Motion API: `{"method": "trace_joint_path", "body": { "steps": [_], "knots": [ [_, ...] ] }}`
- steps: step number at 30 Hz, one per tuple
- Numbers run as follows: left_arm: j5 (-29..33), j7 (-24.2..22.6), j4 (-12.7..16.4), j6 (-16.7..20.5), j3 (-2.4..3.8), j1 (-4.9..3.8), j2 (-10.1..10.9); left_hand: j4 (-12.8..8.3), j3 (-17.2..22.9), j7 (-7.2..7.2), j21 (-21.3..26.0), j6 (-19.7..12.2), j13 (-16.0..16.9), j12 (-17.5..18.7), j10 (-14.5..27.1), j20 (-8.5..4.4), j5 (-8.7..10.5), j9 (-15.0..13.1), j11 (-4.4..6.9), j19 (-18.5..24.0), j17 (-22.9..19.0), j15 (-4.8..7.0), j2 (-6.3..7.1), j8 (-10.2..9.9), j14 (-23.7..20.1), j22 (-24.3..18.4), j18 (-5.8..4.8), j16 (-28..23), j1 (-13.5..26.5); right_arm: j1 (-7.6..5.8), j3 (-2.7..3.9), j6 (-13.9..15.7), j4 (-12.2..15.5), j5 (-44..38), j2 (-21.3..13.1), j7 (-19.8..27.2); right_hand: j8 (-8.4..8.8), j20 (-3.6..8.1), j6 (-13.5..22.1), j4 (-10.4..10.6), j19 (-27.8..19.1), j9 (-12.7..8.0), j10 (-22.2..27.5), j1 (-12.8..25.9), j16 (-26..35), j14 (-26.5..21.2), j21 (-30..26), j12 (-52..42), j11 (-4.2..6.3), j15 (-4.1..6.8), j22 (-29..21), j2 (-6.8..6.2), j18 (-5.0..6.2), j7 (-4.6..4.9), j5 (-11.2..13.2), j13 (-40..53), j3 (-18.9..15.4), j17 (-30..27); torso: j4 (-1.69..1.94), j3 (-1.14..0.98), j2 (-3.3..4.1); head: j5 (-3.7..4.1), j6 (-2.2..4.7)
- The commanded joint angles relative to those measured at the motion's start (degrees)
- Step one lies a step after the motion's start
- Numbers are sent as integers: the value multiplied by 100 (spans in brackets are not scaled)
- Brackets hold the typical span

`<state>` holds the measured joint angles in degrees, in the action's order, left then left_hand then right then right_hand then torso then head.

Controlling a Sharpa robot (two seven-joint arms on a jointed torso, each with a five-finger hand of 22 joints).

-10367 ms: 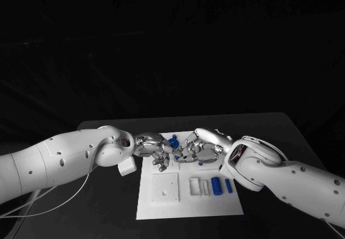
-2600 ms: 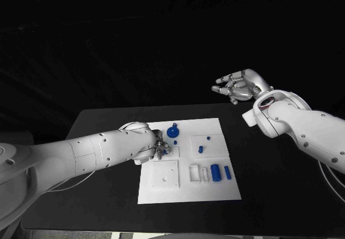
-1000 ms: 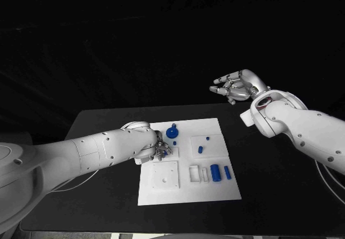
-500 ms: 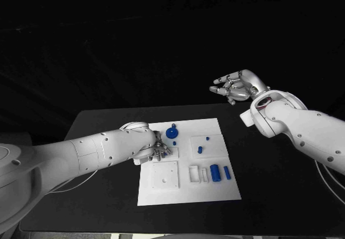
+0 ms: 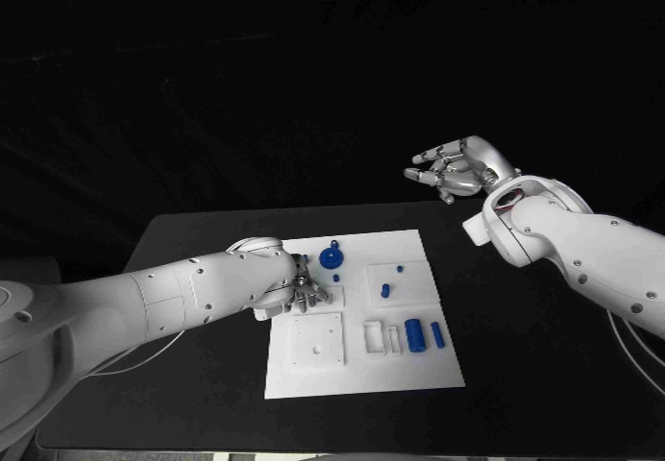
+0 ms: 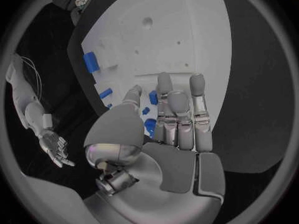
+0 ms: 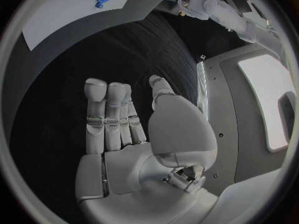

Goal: Assemble the parts on the task board

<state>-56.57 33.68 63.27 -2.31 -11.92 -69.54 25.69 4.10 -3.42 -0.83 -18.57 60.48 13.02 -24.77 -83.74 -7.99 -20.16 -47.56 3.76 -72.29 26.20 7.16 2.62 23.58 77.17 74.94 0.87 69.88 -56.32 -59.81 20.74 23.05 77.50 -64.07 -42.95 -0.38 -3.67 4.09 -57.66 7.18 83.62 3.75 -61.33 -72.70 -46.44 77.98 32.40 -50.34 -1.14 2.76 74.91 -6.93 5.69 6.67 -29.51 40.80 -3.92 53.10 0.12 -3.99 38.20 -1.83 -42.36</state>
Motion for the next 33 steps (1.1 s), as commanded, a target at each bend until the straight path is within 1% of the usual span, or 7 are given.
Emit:
{"method": "trace_joint_path", "body": {
  "steps": [1, 6, 14, 16, 21, 25, 33],
  "knots": [
    [76, -93, 58, 56, 19, -1, 37, 583, 224, 26, 30, 7, 11, 28, -228, 8, 524, -20, -14, -22, -6, -16, 407, 26, -33, 90, -87, -39, -108, -2, 4, -58, -5, 7, 0, 58, 7, 1, -3, 26, 25, -5, 0, 29, -12, -5, 1, -24, 18, 24, 378, 10, 14, -5, -32, -5, -15, -5, 7, 1, -1, -2, 11],
    [133, -111, 133, 68, 70, -5, 116, 1255, 51, 45, 48, -9, 8, 41, -227, 13, 1677, -16, -25, -16, -7, -23, 934, 14, -44, 92, -87, -44, -218, -1, 4, -56, -9, 9, -4, 58, 7, 1, -3, 26, 25, -5, 0, 29, -12, -5, 1, -24, 18, 24, 378, 10, 14, -5, -32, -5, -15, -5, 7, 0, -3, -6, 21],
    [302, -100, 262, 73, 295, -26, 276, 1256, 1, 47, 60, -13, 6, 55, -225, 14, 1672, -12, -24, -20, -6, -25, 890, 5, -46, 91, -87, -50, -218, -1, 4, -59, -15, 11, -12, 59, 7, 1, -3, 26, 25, -5, 0, 29, -12, -5, 1, -24, 18, 24, 378, 10, 14, -5, -32, -5, -15, -5, 0, -5, 4, -8, 49],
    [418, -106, 302, 36, 370, -71, 344, 1233, 169, 53, 70, -28, 3, 63, -214, 18, 1602, -2, -28, -18, -14, -29, 710, -7, -50, 90, -87, -63, -244, -1, 4, -60, -21, 14, -15, 61, 7, 1, -3, 26, 25, -5, 0, 29, -12, -5, 1, -24, 18, 24, 378, 10, 14, -5, -32, -5, -15, -5, 0, -3, 2, -5, 64],
    [827, -217, 275, -124, 480, -335, 515, -31, -244, 203, 226, -146, -94, 284, 12, 91, 325, 928, -114, 68, -89, -120, -574, -507, -186, 63, -84, -178, -515, -1, 4, -64, -46, 24, -24, 63, 6, 1, -4, 45, 30, -5, -5, 13, -14, 0, 10, -26, 19, 24, 381, 16, 14, -5, -34, -7, -10, -5, 11, -3, -1, -16, 102],
    [1088, -307, 31, -193, 506, -519, 542, -296, -318, 333, 334, -169, -200, 460, 28, 129, -60, 1937, -180, 61, -128, -163, -812, -895, -211, 63, -67, -217, -748, -1, 4, -66, -65, 29, -24, 62, 6, 1, -6, 43, 32, -5, -7, 8, -14, 0, 21, -27, 20, 25, 383, 21, 13, -6, -30, -8, -5, -5, 7, -7, 8, -35, 130],
    [1162, -458, -717, -284, 522, -657, 344, -215, -531, 355, 396, -234, -193, 461, 18, 141, 181, 2459, -179, 23, -137, -178, -735, -751, -216, 86, -56, -209, -644, -1, 4, -68, -78, 31, -12, 61, 6, 2, -9, 42, 33, -5, -7, 4, -14, 0, 27, -26, 21, 25, 385, 34, 12, -6, -32, -9, 4, -5, -4, -7, 33, -51, 191]
  ]
}}
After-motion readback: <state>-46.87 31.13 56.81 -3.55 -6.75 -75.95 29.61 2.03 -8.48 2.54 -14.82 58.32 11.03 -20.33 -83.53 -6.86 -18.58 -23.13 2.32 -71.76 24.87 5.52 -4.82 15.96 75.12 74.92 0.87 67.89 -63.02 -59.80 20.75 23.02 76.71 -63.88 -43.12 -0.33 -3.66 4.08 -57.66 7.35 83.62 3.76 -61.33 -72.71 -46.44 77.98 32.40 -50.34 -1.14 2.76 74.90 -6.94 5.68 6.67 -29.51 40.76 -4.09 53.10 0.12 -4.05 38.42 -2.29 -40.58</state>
